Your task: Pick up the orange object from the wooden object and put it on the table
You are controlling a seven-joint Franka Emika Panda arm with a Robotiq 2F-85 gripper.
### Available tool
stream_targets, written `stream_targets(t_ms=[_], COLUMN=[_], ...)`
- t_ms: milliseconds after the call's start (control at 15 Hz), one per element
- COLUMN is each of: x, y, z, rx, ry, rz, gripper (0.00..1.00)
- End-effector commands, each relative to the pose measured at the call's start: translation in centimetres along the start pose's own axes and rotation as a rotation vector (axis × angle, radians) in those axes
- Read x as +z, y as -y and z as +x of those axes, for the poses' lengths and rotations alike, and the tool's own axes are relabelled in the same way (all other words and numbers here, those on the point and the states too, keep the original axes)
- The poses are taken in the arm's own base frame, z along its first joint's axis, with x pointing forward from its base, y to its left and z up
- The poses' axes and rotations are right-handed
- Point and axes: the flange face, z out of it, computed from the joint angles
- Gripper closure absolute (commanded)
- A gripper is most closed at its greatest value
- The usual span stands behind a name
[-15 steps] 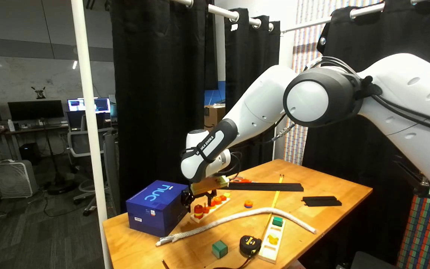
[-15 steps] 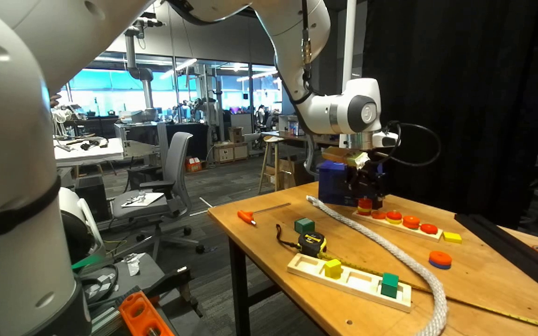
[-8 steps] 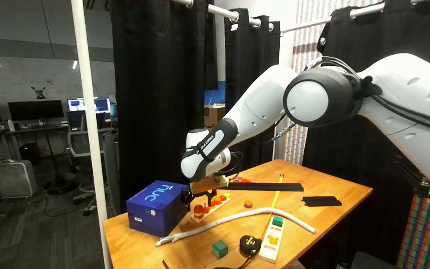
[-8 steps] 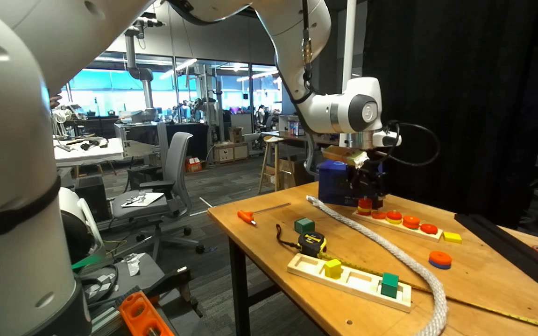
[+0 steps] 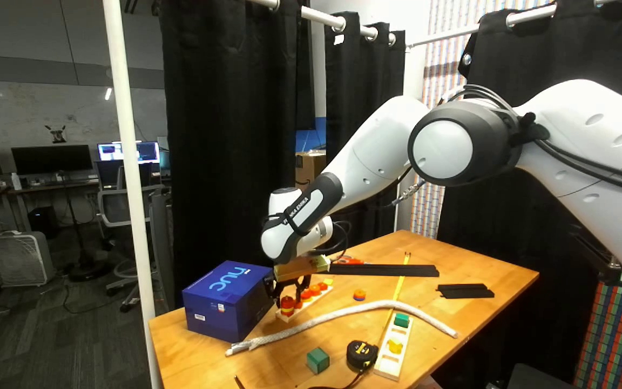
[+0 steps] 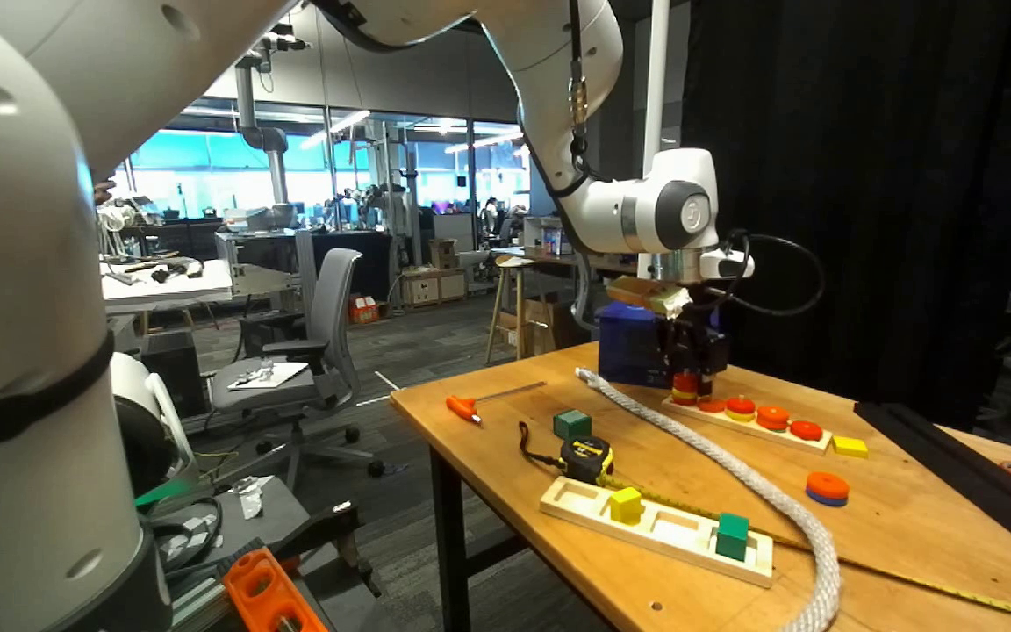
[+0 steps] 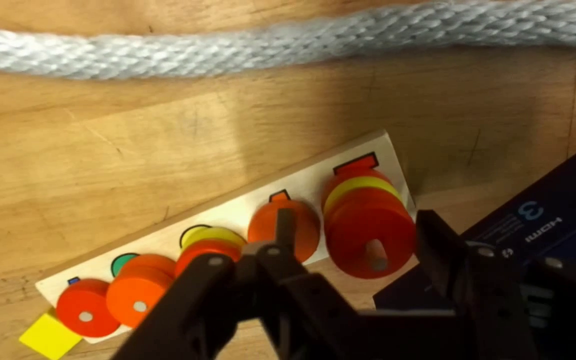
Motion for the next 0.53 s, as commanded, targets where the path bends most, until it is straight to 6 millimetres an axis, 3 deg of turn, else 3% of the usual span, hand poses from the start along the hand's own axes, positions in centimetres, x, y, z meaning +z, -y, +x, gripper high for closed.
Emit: stream_targets(t_ms=[0, 133, 467], x=[-0.12, -0.1, -0.23], y=[0.39, 0.45, 0.52], z=[0.82, 0.87, 0.88], rx=[0.018, 0.018, 0.018], ry=[0.0, -0.001, -0.002], rz=[0.002, 0.001, -0.006], gripper=[0.67, 0.82, 0.79])
